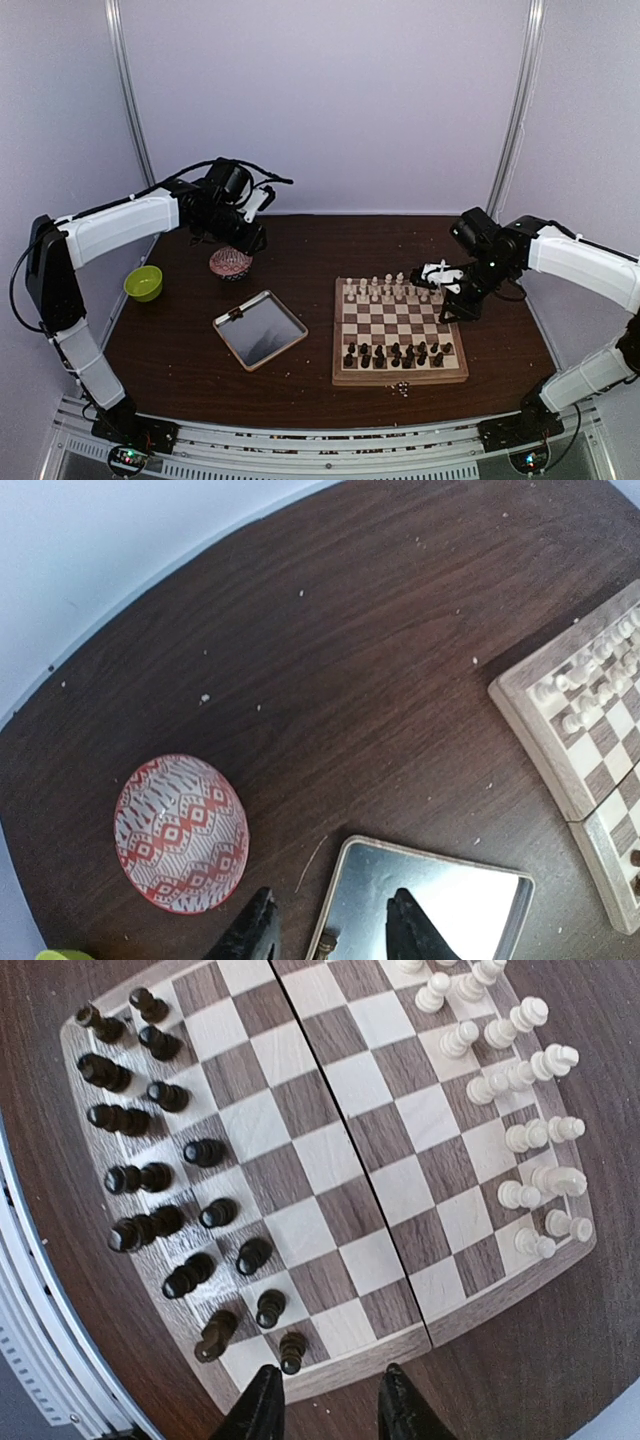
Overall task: Set up the chess pieces on the board
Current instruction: Place the pawn at a7, then move the storage box to the center of the board, then pick up the rook from the storage box.
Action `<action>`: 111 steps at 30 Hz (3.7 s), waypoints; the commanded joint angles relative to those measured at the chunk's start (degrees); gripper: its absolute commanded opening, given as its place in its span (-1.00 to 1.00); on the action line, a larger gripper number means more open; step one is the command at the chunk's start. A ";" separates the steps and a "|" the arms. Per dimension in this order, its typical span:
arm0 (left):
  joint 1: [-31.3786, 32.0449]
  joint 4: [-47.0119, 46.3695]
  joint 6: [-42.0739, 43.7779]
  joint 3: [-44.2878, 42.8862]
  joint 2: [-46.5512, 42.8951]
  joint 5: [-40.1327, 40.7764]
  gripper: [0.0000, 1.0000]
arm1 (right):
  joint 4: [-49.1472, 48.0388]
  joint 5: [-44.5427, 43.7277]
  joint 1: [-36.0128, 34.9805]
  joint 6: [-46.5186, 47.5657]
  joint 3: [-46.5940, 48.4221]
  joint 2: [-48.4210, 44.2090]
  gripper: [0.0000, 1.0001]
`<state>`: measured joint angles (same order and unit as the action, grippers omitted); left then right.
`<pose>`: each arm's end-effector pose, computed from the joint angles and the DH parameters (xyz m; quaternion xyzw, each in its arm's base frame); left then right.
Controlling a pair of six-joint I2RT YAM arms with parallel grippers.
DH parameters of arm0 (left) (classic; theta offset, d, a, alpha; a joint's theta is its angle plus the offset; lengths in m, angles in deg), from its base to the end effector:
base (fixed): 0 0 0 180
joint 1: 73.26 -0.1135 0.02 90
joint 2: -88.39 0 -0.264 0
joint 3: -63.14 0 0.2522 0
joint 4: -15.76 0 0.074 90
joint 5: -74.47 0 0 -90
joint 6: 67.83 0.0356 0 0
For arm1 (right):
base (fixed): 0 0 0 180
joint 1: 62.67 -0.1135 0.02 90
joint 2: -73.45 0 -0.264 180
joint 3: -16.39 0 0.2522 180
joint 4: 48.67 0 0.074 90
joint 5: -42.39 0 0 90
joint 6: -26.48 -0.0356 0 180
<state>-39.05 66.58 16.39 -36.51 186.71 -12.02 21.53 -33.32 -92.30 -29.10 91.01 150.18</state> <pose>0.3167 -0.2127 0.2973 0.2200 0.9116 -0.0913 0.3350 0.2081 0.1285 0.2578 -0.5361 0.8211 0.1164 0.1576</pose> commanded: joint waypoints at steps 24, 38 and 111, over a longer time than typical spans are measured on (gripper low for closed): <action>-1.70 7.44 -4.61 10.27 11.04 2.45 -0.24 | -7.97 17.39 0.36 -2.97 -3.34 -1.35 -0.33; -1.08 5.09 -3.78 12.84 10.92 -4.07 -0.37 | -7.10 17.71 0.36 -2.42 -3.13 0.27 -0.34; 5.43 3.75 -4.27 19.36 10.23 -1.44 -0.65 | -5.38 19.77 0.20 -2.33 -1.91 4.04 -0.36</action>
<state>-33.82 68.39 12.78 -19.37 196.61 -13.81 15.46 -14.37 -92.17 -31.90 87.99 153.54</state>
